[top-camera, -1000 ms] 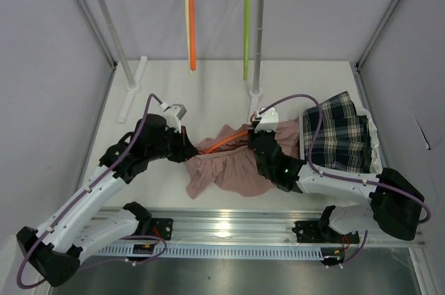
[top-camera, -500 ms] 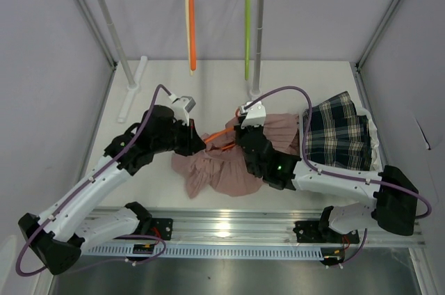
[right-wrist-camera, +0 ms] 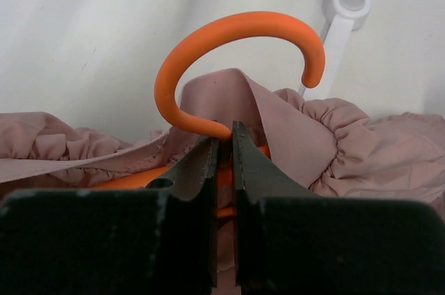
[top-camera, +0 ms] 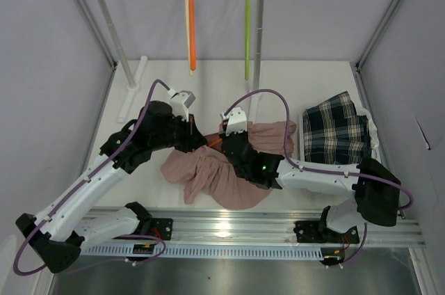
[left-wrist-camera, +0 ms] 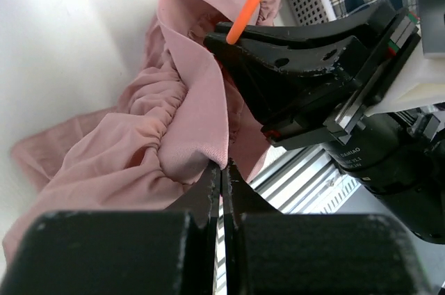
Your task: Place the skirt on the hanger
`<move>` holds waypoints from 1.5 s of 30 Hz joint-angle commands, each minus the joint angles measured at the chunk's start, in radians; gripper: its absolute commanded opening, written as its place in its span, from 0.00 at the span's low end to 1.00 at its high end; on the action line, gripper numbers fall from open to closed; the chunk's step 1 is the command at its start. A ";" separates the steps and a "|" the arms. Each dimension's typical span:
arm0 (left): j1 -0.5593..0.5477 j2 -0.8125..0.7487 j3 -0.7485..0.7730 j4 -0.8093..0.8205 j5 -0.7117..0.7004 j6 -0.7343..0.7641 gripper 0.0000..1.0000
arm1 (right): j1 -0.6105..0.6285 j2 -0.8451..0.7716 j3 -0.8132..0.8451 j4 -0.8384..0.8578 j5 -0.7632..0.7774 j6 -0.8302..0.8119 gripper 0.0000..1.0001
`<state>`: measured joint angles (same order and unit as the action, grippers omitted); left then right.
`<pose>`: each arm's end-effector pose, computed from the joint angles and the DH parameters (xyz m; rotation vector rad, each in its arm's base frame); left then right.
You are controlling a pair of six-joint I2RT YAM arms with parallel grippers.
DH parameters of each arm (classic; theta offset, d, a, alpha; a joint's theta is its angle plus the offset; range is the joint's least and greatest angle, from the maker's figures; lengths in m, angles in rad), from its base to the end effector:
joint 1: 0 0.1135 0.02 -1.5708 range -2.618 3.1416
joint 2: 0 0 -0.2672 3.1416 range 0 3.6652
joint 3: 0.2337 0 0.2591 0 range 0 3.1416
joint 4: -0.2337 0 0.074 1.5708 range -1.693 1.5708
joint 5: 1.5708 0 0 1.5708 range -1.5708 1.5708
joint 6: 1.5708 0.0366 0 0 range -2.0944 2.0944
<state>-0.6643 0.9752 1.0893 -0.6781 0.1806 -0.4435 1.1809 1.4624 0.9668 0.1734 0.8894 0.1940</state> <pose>0.1587 -0.1326 0.3642 0.3580 2.2154 -0.8219 0.1530 0.2976 0.2813 -0.2874 1.7506 0.1491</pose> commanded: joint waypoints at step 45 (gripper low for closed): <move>-0.104 -0.030 -0.084 0.091 0.083 0.370 0.54 | -0.029 -0.168 0.158 -0.245 -0.310 0.156 0.00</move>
<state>-0.7570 0.9592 1.0237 -0.6296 0.2081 -0.1081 1.1561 1.3331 1.0683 -0.1059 0.5873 0.3393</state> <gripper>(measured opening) 0.537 0.087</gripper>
